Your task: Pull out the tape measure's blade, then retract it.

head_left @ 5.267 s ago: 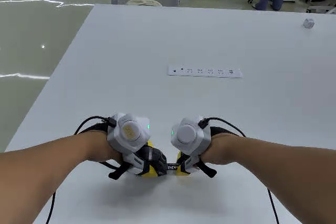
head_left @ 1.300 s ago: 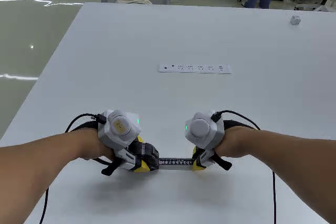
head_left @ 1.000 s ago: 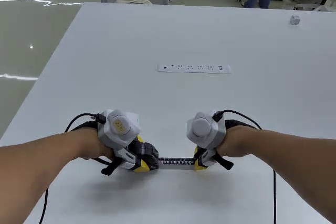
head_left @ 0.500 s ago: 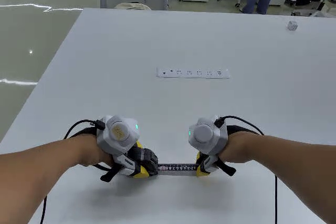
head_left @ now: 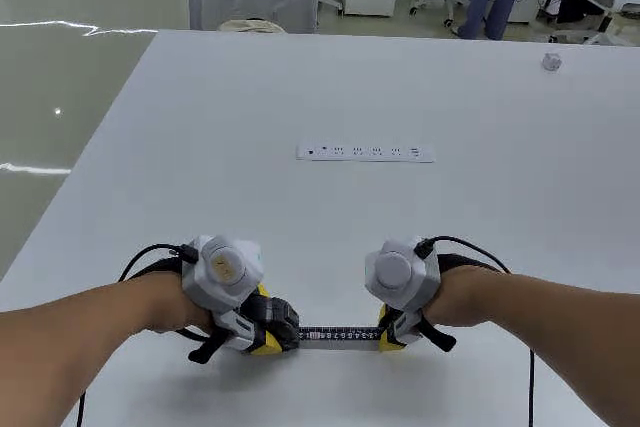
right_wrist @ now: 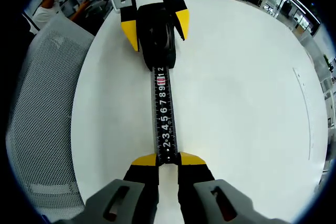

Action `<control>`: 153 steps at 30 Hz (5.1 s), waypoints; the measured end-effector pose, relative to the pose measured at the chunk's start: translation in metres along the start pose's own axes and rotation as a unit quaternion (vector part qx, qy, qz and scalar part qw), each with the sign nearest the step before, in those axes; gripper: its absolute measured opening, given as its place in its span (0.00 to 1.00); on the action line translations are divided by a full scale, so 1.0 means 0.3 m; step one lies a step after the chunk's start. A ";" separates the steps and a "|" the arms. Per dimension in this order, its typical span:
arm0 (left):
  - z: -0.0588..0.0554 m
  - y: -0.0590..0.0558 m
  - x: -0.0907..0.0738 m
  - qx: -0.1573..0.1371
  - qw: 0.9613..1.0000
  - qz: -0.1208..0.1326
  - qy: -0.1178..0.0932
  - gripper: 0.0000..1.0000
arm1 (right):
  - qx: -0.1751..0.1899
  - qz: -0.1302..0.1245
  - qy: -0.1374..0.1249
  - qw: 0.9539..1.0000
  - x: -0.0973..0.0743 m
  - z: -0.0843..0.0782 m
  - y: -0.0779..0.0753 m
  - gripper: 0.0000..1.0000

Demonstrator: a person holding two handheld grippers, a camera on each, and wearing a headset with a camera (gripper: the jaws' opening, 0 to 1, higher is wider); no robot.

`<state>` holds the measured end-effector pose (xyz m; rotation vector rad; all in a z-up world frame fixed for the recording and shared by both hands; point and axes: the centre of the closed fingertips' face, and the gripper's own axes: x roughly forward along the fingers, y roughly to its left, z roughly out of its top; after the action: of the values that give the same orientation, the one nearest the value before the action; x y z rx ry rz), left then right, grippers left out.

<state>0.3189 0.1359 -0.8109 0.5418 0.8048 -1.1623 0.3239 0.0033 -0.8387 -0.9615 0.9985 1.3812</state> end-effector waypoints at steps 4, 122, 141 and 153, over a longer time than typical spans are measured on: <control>0.000 0.000 0.001 -0.001 1.000 0.000 0.000 0.38 | -0.002 0.001 -0.001 1.000 -0.002 -0.005 0.002 0.11; -0.001 -0.002 0.000 -0.007 1.000 0.000 0.005 0.39 | 0.011 -0.008 0.002 1.000 -0.055 -0.158 -0.013 0.12; -0.002 -0.003 0.001 -0.005 1.000 -0.001 0.005 0.39 | 0.014 -0.009 -0.002 1.000 -0.064 -0.186 -0.012 0.13; -0.003 -0.003 0.002 -0.007 1.000 0.000 0.005 0.39 | 0.013 -0.009 -0.003 1.000 -0.069 -0.200 -0.016 0.13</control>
<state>0.3180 0.1359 -0.8118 0.5370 0.8209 -1.1541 0.3298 -0.0601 -0.8377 -0.9436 0.9986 1.3515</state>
